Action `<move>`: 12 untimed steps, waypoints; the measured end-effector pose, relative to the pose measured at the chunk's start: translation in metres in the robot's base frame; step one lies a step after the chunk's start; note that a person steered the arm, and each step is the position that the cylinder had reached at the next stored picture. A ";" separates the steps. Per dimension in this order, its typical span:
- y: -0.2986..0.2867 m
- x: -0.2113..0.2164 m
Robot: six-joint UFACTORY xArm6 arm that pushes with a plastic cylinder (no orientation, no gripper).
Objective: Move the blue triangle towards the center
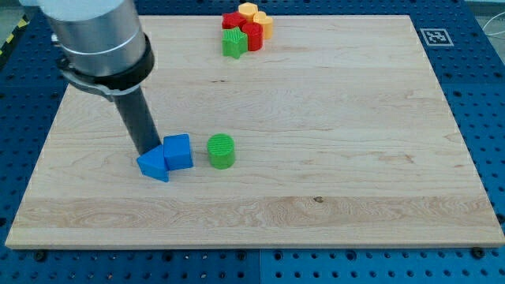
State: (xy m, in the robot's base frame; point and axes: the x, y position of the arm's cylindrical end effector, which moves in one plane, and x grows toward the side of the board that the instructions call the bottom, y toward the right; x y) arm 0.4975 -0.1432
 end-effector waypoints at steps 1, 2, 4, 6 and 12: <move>0.000 0.013; -0.008 0.021; -0.039 0.065; -0.001 0.062; 0.080 -0.015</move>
State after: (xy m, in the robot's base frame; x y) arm 0.4823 -0.0631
